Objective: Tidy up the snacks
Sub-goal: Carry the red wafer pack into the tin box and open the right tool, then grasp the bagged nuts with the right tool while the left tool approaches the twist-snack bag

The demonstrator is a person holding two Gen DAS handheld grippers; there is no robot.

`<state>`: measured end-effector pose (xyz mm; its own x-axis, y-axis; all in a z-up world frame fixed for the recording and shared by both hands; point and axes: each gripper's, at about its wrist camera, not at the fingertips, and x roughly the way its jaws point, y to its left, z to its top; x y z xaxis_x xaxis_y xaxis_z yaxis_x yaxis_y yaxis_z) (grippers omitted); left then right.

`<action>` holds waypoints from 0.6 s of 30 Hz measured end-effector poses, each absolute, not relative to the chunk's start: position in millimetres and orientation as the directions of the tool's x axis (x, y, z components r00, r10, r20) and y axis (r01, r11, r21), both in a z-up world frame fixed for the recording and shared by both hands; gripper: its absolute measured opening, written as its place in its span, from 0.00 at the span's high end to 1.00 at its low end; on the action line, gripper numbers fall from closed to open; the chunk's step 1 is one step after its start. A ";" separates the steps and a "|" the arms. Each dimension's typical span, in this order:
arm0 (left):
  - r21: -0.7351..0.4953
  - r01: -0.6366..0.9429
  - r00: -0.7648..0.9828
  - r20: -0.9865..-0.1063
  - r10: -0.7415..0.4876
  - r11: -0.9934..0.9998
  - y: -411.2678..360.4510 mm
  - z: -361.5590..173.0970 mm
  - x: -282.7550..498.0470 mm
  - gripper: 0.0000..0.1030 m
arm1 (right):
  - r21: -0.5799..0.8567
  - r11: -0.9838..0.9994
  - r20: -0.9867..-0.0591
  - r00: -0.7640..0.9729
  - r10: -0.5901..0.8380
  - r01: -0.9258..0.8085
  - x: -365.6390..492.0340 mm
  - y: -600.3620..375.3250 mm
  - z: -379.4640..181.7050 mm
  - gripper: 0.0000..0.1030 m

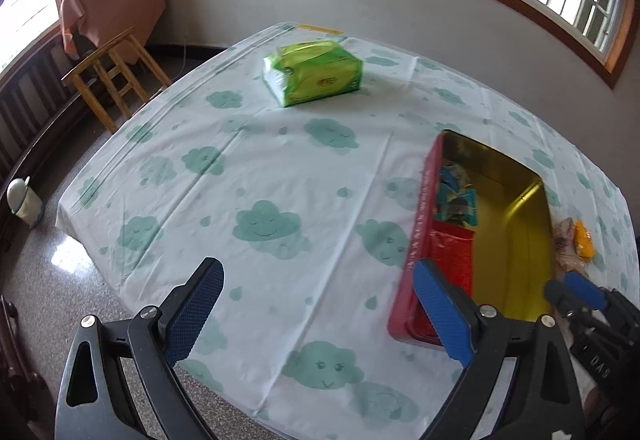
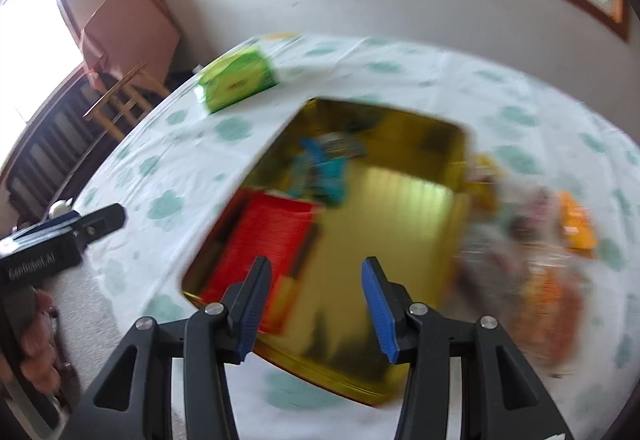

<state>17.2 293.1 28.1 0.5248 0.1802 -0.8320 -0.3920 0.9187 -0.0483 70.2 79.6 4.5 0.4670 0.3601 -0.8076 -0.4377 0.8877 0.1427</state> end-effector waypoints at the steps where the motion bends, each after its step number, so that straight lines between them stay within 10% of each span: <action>1: -0.051 -0.379 0.532 -0.829 0.173 0.924 288.0 30.0 18.0 0.09 | 0.115 0.904 -0.802 0.498 0.330 -0.413 69.0 62.2 7.9 0.53; 18: -0.035 -0.158 0.555 -0.829 0.059 0.987 181.5 40.6 46.4 0.09 | 0.138 0.990 -0.884 0.447 0.138 -0.033 108.2 -113.6 -44.0 0.49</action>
